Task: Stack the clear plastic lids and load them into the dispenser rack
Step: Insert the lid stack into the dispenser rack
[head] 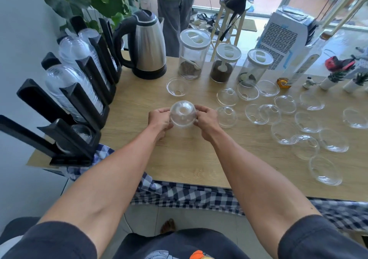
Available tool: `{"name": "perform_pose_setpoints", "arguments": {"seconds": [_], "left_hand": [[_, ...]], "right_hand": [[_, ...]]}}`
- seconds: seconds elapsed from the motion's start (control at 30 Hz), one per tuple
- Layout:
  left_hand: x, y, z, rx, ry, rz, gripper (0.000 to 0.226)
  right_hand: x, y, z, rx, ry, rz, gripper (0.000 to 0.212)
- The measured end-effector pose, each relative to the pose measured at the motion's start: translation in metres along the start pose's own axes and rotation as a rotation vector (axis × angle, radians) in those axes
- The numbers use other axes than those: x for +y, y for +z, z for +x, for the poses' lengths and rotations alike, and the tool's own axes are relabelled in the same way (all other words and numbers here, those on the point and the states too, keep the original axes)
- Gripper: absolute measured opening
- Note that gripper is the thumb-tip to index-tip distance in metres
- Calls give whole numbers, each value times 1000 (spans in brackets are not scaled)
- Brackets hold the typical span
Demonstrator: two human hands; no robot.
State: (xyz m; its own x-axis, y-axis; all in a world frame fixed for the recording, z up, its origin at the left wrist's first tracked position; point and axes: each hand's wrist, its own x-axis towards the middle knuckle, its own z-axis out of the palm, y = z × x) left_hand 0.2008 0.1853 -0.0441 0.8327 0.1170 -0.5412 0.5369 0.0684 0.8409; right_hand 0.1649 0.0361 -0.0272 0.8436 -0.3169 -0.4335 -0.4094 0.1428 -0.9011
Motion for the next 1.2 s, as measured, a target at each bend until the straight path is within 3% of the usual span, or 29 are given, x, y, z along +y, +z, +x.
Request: {"name": "perform_pose_setpoints", "arguments": {"seconds": [0.1,0.27,0.53,0.7,0.93,1.0,1.1,1.2], "left_hand": [[17,-12,-15,15,44,-30,20],[49,-35,-43,105,149,-40,16],[89,-88,-102,275,342,-4,17],[110,-133,-141,373,440,37,17],[138,-225,-172,439,439,127,12],[143,-250,-174,451,432,178,21],[148,-279,-171,440,414,244,14],[149,-302,-162,419,401,339,12]], "right_hand": [[-17,5,-10,-64,-33,-15,33],[-46,17,-23,-184,-79,-21,18],[-76,58,-56,-296,-231,15,15],[-88,92,-90,-422,-217,44,13],[-108,144,-148,-585,-105,74,19],[-111,161,-159,-581,-107,36,11],[-107,189,-169,-557,-104,-18,8],[-98,212,-172,-515,-76,-33,16]]}}
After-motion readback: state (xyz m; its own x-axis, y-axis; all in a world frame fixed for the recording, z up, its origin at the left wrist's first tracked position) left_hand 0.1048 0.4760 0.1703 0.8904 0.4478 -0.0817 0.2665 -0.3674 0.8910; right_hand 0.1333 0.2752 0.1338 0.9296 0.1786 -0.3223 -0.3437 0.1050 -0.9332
